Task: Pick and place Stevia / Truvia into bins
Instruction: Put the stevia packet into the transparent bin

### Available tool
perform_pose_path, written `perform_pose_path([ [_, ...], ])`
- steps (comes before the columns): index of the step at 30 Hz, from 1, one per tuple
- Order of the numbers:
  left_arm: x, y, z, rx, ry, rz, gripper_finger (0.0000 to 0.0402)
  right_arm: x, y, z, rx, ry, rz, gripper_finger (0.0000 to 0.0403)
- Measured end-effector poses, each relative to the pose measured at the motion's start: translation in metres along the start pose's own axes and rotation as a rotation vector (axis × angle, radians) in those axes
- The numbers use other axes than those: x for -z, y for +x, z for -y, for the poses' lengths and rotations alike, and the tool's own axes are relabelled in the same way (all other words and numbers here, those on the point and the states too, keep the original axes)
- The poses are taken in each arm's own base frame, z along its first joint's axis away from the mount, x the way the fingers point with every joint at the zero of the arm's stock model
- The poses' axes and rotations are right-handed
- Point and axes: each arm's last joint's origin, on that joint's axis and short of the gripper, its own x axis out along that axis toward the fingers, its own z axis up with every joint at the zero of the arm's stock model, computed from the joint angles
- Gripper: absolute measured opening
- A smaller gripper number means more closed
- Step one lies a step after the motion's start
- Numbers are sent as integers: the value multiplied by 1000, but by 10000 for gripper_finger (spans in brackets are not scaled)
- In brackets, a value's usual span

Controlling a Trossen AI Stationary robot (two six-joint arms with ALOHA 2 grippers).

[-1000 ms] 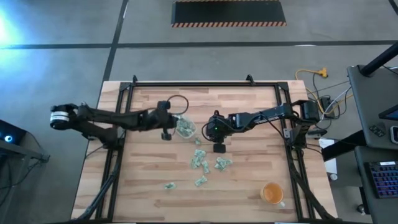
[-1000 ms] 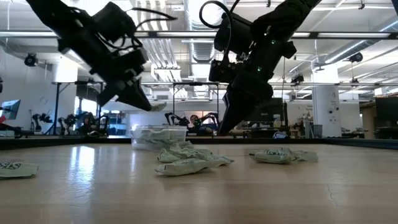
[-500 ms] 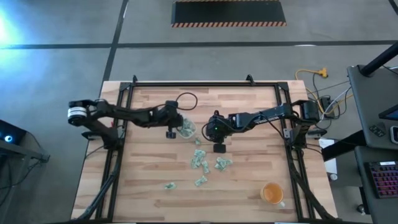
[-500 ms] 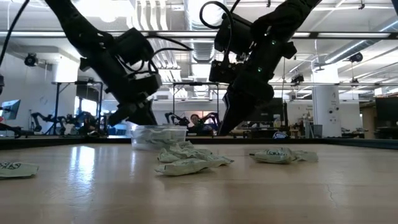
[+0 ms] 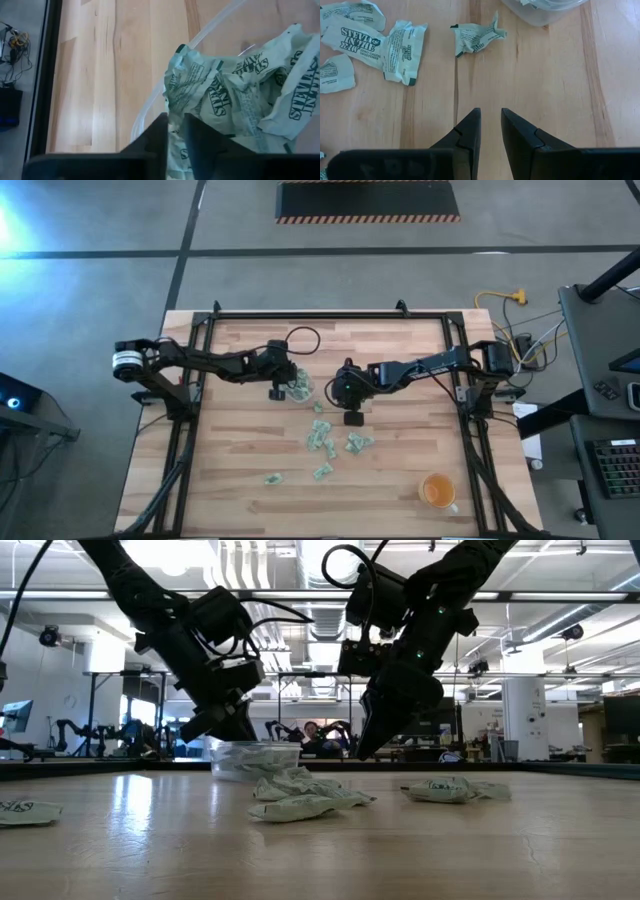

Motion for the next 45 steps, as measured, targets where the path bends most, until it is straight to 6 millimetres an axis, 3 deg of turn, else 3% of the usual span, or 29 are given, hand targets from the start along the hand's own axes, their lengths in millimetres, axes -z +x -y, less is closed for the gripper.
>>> perform_pose_path([
  [8, -1, -5, -2, -4, -33, 4, 162, 1, 1, 0, 0, 0, 9, 66],
  [14, -4, -34, -10, -17, -97, 29, 213, 2, 1, 0, 0, -7, 8, 66],
  [19, -2, -68, -13, -14, -200, 76, 222, 1, 1, 0, 0, -7, 11, 66],
  [28, 3, -112, 7, 122, -208, 266, 222, -1, 7, -4, -95, -53, 174, 66],
  [36, 9, -138, 19, 171, -192, 350, 222, 1, 15, -1, -101, 20, 323, 72],
  [45, 11, -151, 19, 172, -191, 408, 222, 10, 43, 15, -85, 114, 257, 136],
])
